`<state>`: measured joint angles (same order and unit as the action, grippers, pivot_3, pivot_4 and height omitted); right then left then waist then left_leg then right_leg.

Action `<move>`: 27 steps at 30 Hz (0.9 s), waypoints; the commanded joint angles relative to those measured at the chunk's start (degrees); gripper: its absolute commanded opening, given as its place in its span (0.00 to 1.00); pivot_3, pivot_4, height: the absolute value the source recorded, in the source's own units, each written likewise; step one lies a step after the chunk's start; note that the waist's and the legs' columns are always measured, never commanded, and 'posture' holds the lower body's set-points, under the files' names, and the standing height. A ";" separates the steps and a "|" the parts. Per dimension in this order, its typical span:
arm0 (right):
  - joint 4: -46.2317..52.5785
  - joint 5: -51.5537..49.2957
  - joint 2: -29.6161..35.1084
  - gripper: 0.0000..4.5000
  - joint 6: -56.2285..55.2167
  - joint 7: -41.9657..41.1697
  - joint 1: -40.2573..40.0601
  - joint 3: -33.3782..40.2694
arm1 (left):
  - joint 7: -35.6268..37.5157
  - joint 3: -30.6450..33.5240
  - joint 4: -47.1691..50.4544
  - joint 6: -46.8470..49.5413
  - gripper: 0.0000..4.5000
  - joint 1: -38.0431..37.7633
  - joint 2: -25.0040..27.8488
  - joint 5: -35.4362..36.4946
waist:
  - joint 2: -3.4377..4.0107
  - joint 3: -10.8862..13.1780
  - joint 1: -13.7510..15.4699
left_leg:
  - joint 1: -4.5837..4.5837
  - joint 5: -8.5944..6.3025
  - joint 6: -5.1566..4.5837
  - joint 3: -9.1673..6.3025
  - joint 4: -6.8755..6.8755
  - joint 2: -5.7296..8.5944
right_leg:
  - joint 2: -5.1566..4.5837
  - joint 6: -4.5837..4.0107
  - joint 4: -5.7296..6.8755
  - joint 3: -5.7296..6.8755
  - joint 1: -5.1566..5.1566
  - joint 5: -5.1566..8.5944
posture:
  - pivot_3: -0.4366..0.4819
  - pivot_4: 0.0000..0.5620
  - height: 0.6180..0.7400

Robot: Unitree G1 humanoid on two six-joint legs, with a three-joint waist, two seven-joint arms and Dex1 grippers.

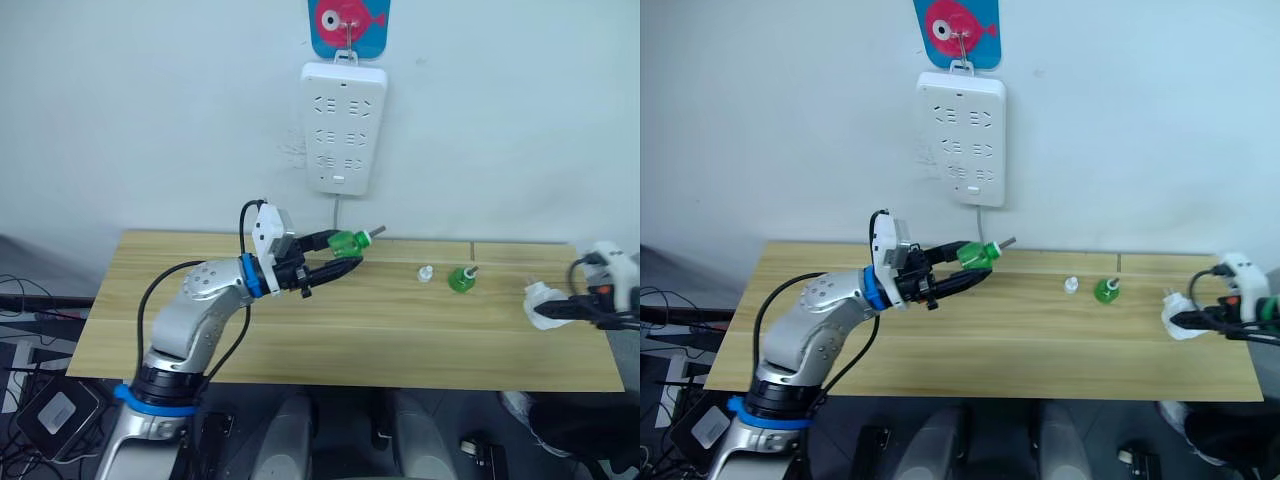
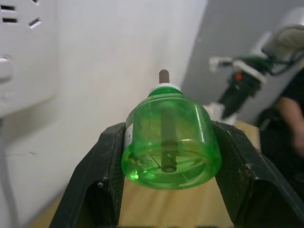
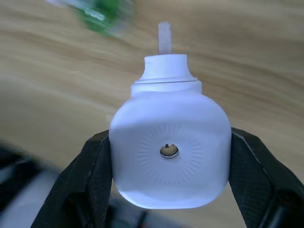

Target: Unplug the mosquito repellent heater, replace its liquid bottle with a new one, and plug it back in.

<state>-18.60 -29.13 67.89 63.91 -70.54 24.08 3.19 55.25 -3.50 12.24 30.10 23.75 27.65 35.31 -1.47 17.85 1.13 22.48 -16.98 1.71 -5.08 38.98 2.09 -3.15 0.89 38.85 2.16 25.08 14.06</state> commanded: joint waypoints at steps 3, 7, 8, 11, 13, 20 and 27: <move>6.50 -16.33 -5.41 0.66 18.79 -2.60 5.61 9.59 | 5.50 1.11 1.98 8.97 0.50 4.07 2.50 9.00 | -0.08 0.06 -0.17 | -0.04 0.00 0.00 -0.01 0.05 -0.06 | 0.01 0.00 -0.01 -0.01 -0.03 0.00 | 0.56 0.57 1.00; 8.61 -22.48 -17.46 0.66 28.19 8.68 14.39 17.00 | 8.01 -0.05 1.89 12.36 0.50 6.67 3.15 11.13 | -0.14 0.08 -0.26 | -0.04 0.01 0.01 0.02 0.10 -0.01 | -0.01 0.00 0.00 -0.08 -0.03 0.00 | 0.56 0.56 1.00; 8.17 -23.91 -18.61 0.66 28.53 11.07 15.30 17.85 | 8.31 -0.20 1.84 12.66 0.50 6.94 3.26 11.14 | -0.14 0.08 -0.20 | -0.02 0.01 0.02 0.02 0.09 -0.01 | -0.01 0.00 -0.01 -0.07 -0.02 0.00 | 0.56 0.56 1.00; 7.43 -32.53 -18.91 0.66 28.59 16.75 16.82 17.72 | 8.43 0.03 1.22 13.22 0.50 8.45 3.03 11.24 | -0.13 0.08 0.33 | 0.19 0.01 0.02 -0.14 0.07 0.09 | -0.04 -0.01 0.03 0.01 0.14 -0.01 | 0.55 0.56 1.00; 6.89 -37.99 -18.88 0.66 28.59 20.89 17.52 17.44 | 8.36 0.06 0.76 13.18 0.50 9.10 2.63 10.98 | -0.13 0.08 0.54 | 0.41 0.01 0.02 -0.42 0.07 0.17 | -0.09 -0.02 -0.11 0.18 0.19 -0.01 | 0.55 0.55 1.00; 7.71 -55.02 -17.34 0.66 28.59 32.24 16.49 15.40 | 8.53 -0.63 -1.02 11.65 0.50 10.30 1.47 9.39 | -0.14 0.08 0.34 | 0.42 0.00 0.00 -0.47 0.08 0.22 | -0.18 0.00 -0.19 0.18 0.15 -0.02 | 0.56 0.54 1.00; 8.30 -65.40 -17.70 0.66 28.06 42.09 16.74 14.31 | 8.48 -1.32 -2.31 10.75 0.50 12.07 -0.50 8.37 | -0.14 0.08 0.13 | 0.36 0.00 -0.01 -0.33 0.10 0.18 | -0.17 0.00 -0.08 0.14 0.15 -0.02 | 0.55 0.54 1.00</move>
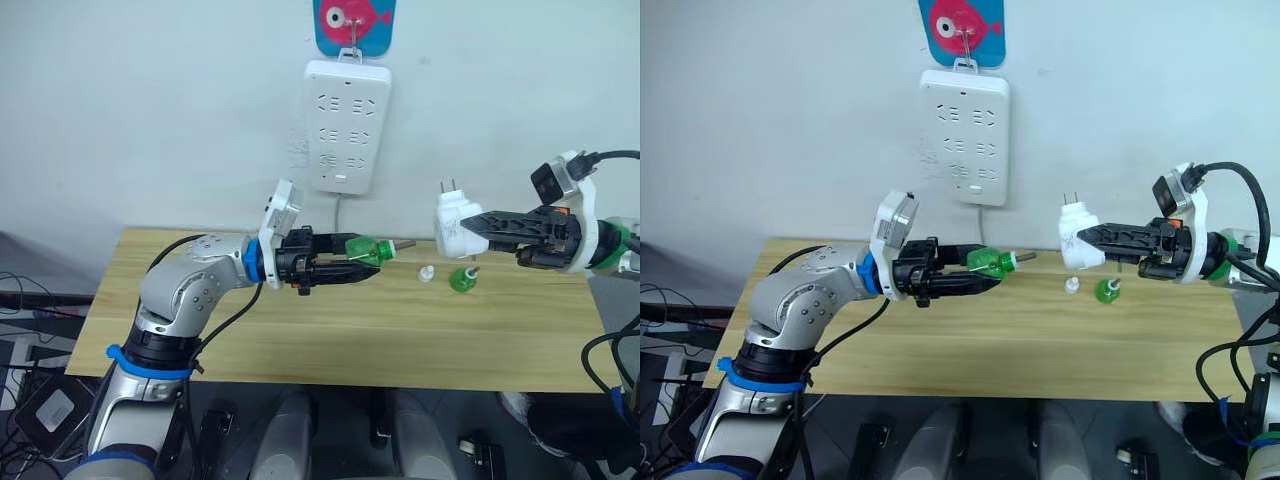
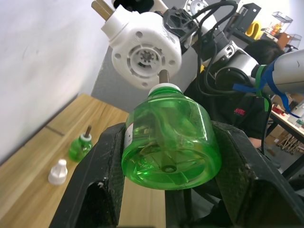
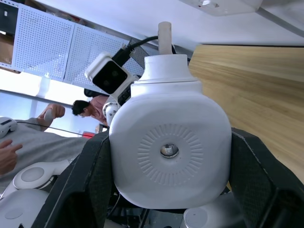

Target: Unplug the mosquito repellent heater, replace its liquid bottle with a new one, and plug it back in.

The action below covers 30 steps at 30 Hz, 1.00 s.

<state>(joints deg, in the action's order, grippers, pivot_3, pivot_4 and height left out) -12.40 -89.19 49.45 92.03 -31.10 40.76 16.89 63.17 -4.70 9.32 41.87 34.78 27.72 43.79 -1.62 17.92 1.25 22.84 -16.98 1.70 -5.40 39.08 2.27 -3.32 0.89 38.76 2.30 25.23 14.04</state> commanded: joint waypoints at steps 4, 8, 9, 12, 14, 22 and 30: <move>2.96 -11.64 1.50 0.66 -2.55 6.98 -1.06 -1.26 | 0.56 -0.45 -0.20 -1.53 0.50 2.02 -1.72 -0.65 | -0.01 0.00 0.05 | 0.02 0.00 -0.01 0.03 0.00 0.00 | 0.01 0.00 -0.01 0.01 -0.01 0.00 | 0.55 0.54 1.00; 3.98 -18.13 2.86 0.66 -6.22 11.04 -2.19 -3.98 | 1.11 -1.14 -0.63 -1.88 0.50 2.40 -2.32 -1.39 | -0.01 0.00 0.06 | 0.04 0.00 -0.01 0.04 0.00 0.01 | 0.01 0.00 -0.03 0.00 -0.01 0.00 | 0.55 0.54 1.00; 4.17 -19.45 3.31 0.66 -7.05 11.81 -2.41 -4.64 | 1.31 -1.30 -0.76 -2.01 0.50 2.45 -2.32 -1.53 | -0.01 0.00 0.04 | 0.03 0.00 -0.01 0.04 0.00 0.01 | 0.01 0.00 -0.02 0.00 0.00 0.00 | 0.55 0.54 1.00; 5.02 -22.64 4.65 0.66 -9.31 13.51 -3.23 -6.36 | 1.70 -1.58 -1.42 -2.44 0.50 2.80 -2.48 -1.94 | -0.01 0.00 0.03 | 0.02 0.00 -0.01 0.03 0.01 0.00 | 0.02 0.00 -0.02 0.01 -0.01 0.00 | 0.55 0.55 1.00; 5.78 -23.65 5.19 0.66 -10.48 14.00 -3.82 -7.23 | 1.96 -1.70 -1.76 -2.70 0.50 3.09 -2.70 -2.27 | -0.01 0.00 0.03 | 0.02 -0.01 -0.01 0.05 0.01 0.00 | 0.03 0.00 -0.02 0.02 -0.02 0.00 | 0.55 0.55 1.00; 7.58 -23.81 5.58 0.66 -11.86 12.86 -3.90 -8.87 | 2.27 -1.69 -2.27 -2.80 0.50 4.14 -3.65 -2.54 | -0.01 0.00 0.04 | 0.03 -0.01 -0.02 0.09 0.01 -0.01 | 0.04 0.00 -0.04 0.01 -0.02 0.00 | 0.54 0.56 1.00; 8.32 -23.81 5.45 0.66 -12.74 13.09 -4.63 -9.59 | 3.24 -1.90 -1.60 -2.58 0.50 4.21 -3.05 -2.76 | -0.02 0.01 0.03 | 0.03 -0.01 -0.03 -0.03 0.00 -0.01 | 0.04 0.00 -0.06 0.00 -0.01 0.00 | 0.55 0.56 1.00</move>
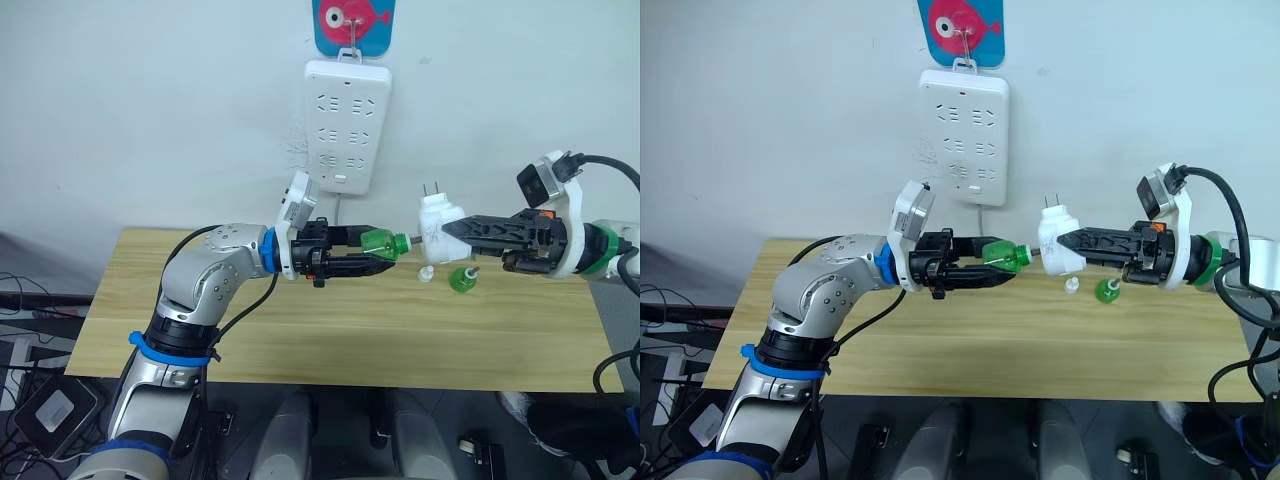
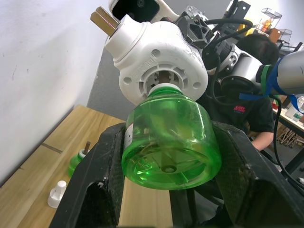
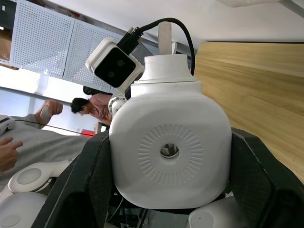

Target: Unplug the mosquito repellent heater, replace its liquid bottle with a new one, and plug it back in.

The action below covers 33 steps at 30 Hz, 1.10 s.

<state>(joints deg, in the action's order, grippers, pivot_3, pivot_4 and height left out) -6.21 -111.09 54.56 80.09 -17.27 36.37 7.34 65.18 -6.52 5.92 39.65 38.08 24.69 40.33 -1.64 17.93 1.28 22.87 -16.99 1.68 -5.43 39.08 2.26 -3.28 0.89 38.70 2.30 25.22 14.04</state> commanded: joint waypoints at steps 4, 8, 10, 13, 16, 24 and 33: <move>1.75 -1.91 -0.21 0.66 -0.74 -1.46 0.78 -0.36 | 2.03 -0.99 2.15 -0.76 0.50 0.31 0.14 0.02 | 0.00 0.00 0.00 | 0.00 0.00 0.00 -0.02 0.00 0.00 | 0.00 0.00 0.00 0.00 0.00 0.00 | 0.54 0.57 1.00; 0.89 -1.91 -0.05 0.66 -0.67 -1.45 1.76 -0.65 | 2.56 -1.29 2.37 -0.75 0.50 -0.28 0.40 -0.15 | 0.00 0.00 0.00 | 0.01 0.00 0.00 -0.03 0.00 0.00 | 0.00 0.00 -0.02 0.00 0.00 0.00 | 0.54 0.57 1.00; 0.64 -1.91 0.06 0.66 -0.61 -1.47 2.04 -0.67 | 2.80 -1.21 2.43 -0.53 0.50 -0.28 0.59 -0.01 | 0.00 0.00 -0.01 | 0.00 0.00 0.00 -0.04 0.00 0.00 | 0.00 0.00 -0.02 0.00 0.00 0.00 | 0.54 0.57 1.00; 0.22 -1.91 -0.03 0.66 -0.80 -1.28 2.38 -0.83 | 3.10 -1.21 2.14 -0.66 0.50 -0.02 0.65 -0.17 | 0.00 0.00 0.00 | 0.01 0.00 0.00 -0.04 0.00 0.00 | 0.00 0.00 -0.03 0.01 0.00 0.00 | 0.54 0.57 1.00; 0.41 -1.91 -0.22 0.66 -0.86 -1.38 2.26 -1.00 | 3.31 -1.19 1.61 -0.87 0.50 0.27 0.57 -0.52 | 0.00 0.00 0.00 | 0.02 0.00 0.00 -0.05 0.00 0.00 | 0.00 0.00 -0.05 0.01 0.00 0.00 | 0.54 0.57 1.00; -0.08 -1.91 -0.62 0.66 -0.90 -1.36 2.64 -0.88 | 4.10 -1.10 1.21 -0.86 0.50 0.43 1.11 -0.91 | 0.00 0.01 0.00 | 0.02 0.00 -0.01 -0.05 0.00 0.00 | 0.00 0.00 -0.06 0.01 0.00 0.00 | 0.53 0.58 1.00; -0.50 -1.91 -0.52 0.66 -0.33 -1.72 2.80 -0.97 | 3.72 -0.91 -0.12 -2.26 0.50 0.86 0.77 -2.07 | -0.03 0.03 0.00 | 0.02 -0.01 -0.01 -0.06 -0.01 0.00 | 0.00 0.00 -0.07 0.01 0.00 0.00 | 0.53 0.58 1.00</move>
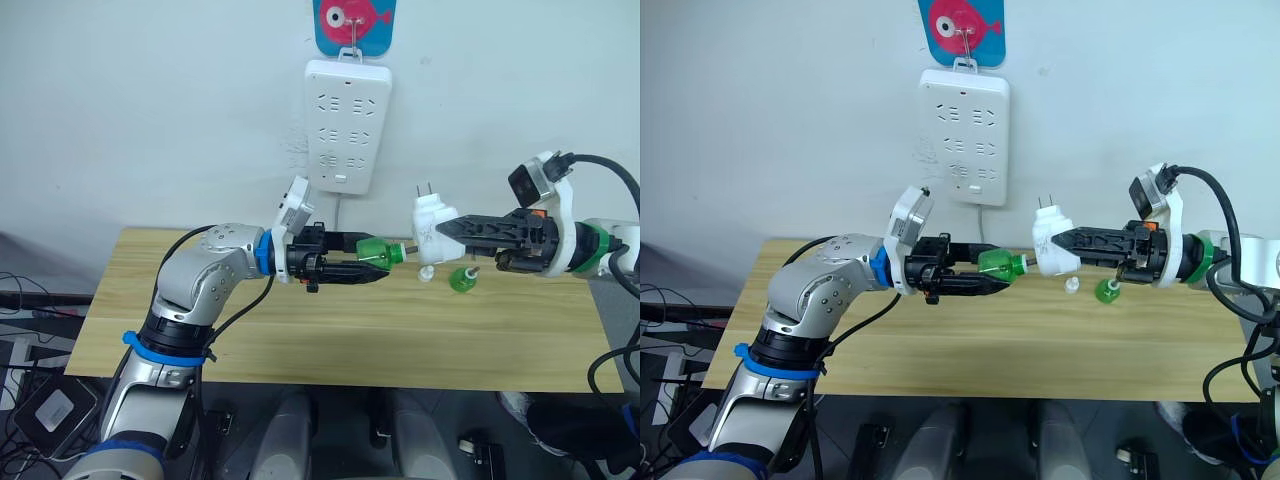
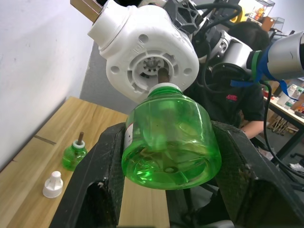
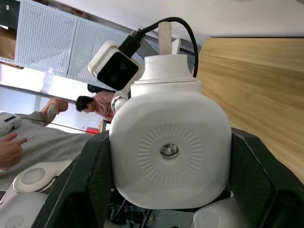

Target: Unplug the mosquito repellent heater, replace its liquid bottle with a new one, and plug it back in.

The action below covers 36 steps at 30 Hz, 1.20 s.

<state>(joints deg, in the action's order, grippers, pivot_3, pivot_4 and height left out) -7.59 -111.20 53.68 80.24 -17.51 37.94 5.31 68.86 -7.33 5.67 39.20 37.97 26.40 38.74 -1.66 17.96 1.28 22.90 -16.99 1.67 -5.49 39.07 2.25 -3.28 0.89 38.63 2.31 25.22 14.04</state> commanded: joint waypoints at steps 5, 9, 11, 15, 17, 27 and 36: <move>2.68 -1.80 0.35 0.66 -0.08 -2.55 0.39 1.01 | -2.03 1.48 -1.70 -3.13 0.50 2.51 -3.21 -0.72 | -0.04 0.03 0.01 | 0.01 0.00 0.00 0.00 0.00 0.00 | 0.00 0.00 -0.02 0.00 0.00 0.00 | 0.53 0.59 1.00; 2.71 -1.80 0.96 0.66 -0.50 -2.55 -0.53 0.92 | -1.65 1.83 -1.66 -2.85 0.50 2.82 -3.08 -0.36 | -0.05 0.03 -0.01 | 0.00 -0.01 -0.01 0.00 0.00 0.00 | 0.00 0.00 0.00 0.00 0.00 0.00 | 0.53 0.59 1.00; 2.59 -1.80 1.11 0.66 -0.68 -2.37 -0.75 0.86 | -1.12 1.74 -1.15 -2.45 0.50 2.72 -2.63 0.05 | -0.05 0.04 -0.01 | 0.01 -0.01 -0.01 0.00 0.00 0.00 | 0.00 0.00 -0.01 0.00 0.00 0.00 | 0.53 0.59 1.00; 2.61 -1.80 1.21 0.66 -0.96 -2.07 -1.13 0.84 | -0.56 1.84 0.09 -0.89 0.50 2.73 -2.13 1.32 | -0.05 0.05 -0.01 | 0.01 -0.01 -0.01 0.00 0.00 0.00 | 0.00 0.00 -0.01 0.00 0.00 0.00 | 0.54 0.59 1.00; 2.52 -1.80 1.02 0.66 -1.28 -1.60 -1.11 0.72 | 0.22 1.62 1.15 0.04 0.50 2.61 -1.71 1.90 | -0.05 0.05 -0.01 | 0.01 -0.01 -0.01 0.00 0.00 0.00 | 0.00 0.00 -0.01 0.00 0.00 0.00 | 0.54 0.59 1.00; 1.55 -1.80 1.14 0.66 -1.25 -1.18 -0.64 0.66 | 0.23 2.28 3.16 1.59 0.50 2.25 -0.87 3.22 | -0.06 0.05 0.01 | 0.01 0.00 -0.01 -0.01 0.00 0.00 | 0.00 0.00 -0.02 0.00 0.00 0.00 | 0.55 0.57 1.00; 3.42 -1.80 1.55 0.66 -0.17 -3.62 -1.18 0.56 | -0.08 1.90 0.99 -0.90 0.50 2.53 -1.07 1.10 | -0.06 0.05 0.02 | 0.01 0.00 -0.01 -0.01 0.00 0.00 | 0.00 0.00 -0.02 0.01 0.00 0.00 | 0.54 0.56 1.00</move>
<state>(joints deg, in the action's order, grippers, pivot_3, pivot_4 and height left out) -6.85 -111.53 54.52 79.40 -19.87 36.98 5.54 68.40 -5.88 5.71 39.63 39.40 25.66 39.65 -1.72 18.01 1.29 22.90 -17.00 1.66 -5.50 39.07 2.25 -3.28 0.89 38.61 2.32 25.22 14.04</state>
